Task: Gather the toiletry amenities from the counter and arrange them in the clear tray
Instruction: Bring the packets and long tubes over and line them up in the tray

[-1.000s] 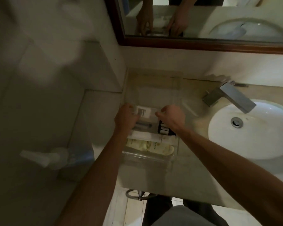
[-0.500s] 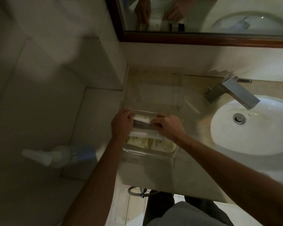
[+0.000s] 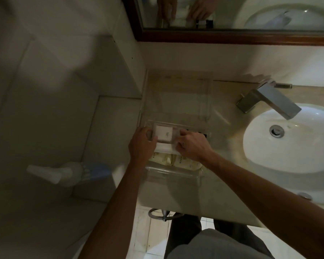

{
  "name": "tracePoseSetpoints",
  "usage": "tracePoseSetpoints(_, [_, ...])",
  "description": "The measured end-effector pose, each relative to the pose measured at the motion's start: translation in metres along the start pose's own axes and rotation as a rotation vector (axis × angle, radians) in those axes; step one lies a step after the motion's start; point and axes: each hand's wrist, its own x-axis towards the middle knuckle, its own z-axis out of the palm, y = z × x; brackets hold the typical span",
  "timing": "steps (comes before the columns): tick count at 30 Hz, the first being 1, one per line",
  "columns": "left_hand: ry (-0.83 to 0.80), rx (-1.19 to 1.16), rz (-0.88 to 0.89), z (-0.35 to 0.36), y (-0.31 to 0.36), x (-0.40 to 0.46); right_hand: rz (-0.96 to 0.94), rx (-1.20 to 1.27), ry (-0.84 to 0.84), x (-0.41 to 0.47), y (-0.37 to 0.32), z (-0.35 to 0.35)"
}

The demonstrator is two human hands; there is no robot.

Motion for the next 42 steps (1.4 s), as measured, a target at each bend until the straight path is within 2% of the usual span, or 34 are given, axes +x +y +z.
tracePoseSetpoints(3, [0.061,-0.029,0.012,-0.001,0.019,-0.004,0.093,0.035,0.108,-0.007,0.004,-0.018])
tracePoseSetpoints(6, [0.084,0.007,0.138,0.005,0.062,-0.01,0.148,0.038,0.276,-0.024,0.019,-0.046])
tracePoseSetpoints(10, [0.019,0.042,0.355,0.022,0.141,-0.022,0.278,0.021,0.389,-0.071,0.064,-0.087])
tracePoseSetpoints(15, [-0.082,0.001,0.568,0.067,0.252,-0.055,0.514,0.074,0.543,-0.172,0.149,-0.13])
tracePoseSetpoints(19, [-0.188,-0.038,0.707,0.121,0.347,-0.097,0.746,0.116,0.575,-0.271,0.23,-0.154])
tracePoseSetpoints(23, [-0.333,-0.034,0.757,0.196,0.438,-0.144,1.011,0.147,0.503,-0.361,0.314,-0.176])
tracePoseSetpoints(27, [-0.456,0.034,0.724,0.273,0.512,-0.188,1.137,0.245,0.457,-0.425,0.391,-0.187])
tracePoseSetpoints(33, [-0.549,0.001,0.496,0.362,0.575,-0.218,1.155,0.32,0.369,-0.456,0.487,-0.184])
tracePoseSetpoints(37, [-0.539,0.029,0.327,0.402,0.593,-0.222,1.062,0.317,0.369,-0.43,0.548,-0.199])
tracePoseSetpoints(42, [-0.48,-0.045,0.08,0.431,0.609,-0.223,0.925,0.393,0.327,-0.348,0.62,-0.233])
